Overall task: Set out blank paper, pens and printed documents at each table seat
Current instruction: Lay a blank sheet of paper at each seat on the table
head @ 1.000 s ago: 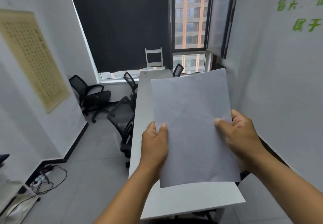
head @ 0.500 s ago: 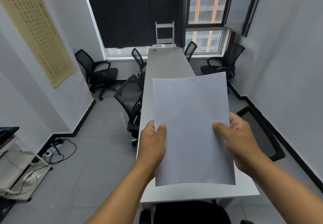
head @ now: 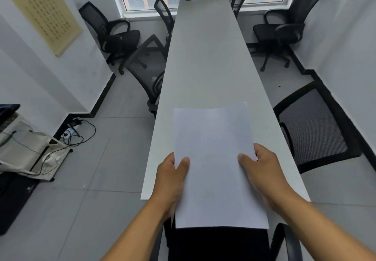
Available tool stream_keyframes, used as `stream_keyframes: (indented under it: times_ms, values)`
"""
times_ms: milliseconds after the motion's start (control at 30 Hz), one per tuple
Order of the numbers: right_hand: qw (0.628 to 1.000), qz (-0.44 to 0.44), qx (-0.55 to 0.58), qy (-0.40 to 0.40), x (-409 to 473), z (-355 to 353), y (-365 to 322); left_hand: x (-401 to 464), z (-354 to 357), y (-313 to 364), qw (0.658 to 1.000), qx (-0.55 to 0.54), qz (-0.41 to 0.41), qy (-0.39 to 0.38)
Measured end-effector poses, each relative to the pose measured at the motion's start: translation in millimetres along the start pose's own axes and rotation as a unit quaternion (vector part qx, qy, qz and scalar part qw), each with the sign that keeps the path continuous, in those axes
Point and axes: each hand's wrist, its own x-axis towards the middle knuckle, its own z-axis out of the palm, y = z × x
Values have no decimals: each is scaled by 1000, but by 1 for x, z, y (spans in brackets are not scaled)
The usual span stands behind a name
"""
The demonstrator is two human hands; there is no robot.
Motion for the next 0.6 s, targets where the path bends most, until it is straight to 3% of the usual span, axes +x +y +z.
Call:
stream_keyframes:
  times_ms: [267, 600]
  values:
    - [993, 61, -68, 78, 20, 7, 93, 18, 15, -70, 995, 14, -94, 6]
    - [986, 87, -100, 101, 37, 13, 124, 40, 5, -91, 990, 3, -143, -2]
